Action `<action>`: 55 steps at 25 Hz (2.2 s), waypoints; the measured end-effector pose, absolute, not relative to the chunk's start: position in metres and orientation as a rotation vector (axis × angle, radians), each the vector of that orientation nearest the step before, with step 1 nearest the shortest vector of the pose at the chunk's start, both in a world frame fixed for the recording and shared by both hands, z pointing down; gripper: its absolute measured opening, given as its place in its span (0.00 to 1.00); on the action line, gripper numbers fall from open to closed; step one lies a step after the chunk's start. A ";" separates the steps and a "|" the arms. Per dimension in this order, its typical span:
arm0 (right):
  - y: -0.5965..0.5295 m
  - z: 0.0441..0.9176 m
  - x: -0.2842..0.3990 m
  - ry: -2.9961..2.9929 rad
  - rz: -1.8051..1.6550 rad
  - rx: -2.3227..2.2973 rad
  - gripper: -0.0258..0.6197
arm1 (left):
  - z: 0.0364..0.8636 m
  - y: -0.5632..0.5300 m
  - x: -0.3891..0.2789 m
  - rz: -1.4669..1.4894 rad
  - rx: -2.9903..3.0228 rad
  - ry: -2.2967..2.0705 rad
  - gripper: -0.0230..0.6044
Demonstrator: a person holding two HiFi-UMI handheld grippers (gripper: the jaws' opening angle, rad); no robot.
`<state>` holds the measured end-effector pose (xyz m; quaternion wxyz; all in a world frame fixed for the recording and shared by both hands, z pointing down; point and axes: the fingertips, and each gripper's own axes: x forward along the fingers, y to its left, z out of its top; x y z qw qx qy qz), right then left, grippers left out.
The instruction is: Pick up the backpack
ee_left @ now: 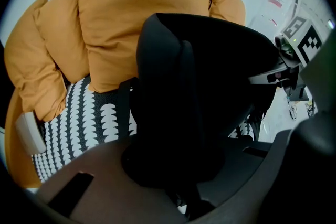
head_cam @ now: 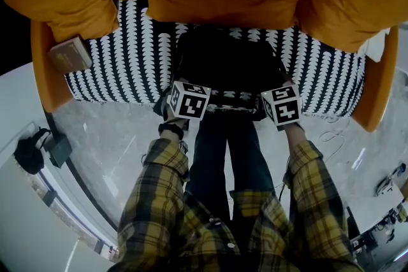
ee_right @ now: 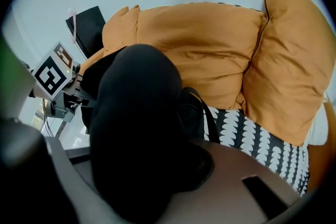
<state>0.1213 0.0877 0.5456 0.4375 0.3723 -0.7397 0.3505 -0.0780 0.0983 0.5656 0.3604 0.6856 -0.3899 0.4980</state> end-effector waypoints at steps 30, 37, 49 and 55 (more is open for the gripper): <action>0.085 0.473 0.111 -1.928 0.801 0.987 0.09 | 0.485 0.099 -0.087 1.154 1.836 -1.111 0.09; 0.085 0.450 0.111 -1.942 0.794 1.010 0.09 | 0.460 0.097 -0.088 1.141 1.852 -1.135 0.09; 0.079 0.401 0.107 -1.977 0.781 1.039 0.09 | 0.410 0.096 -0.092 1.095 1.868 -1.174 0.09; 0.077 0.365 0.101 -2.022 0.750 1.041 0.09 | 0.372 0.096 -0.097 1.046 1.896 -1.207 0.09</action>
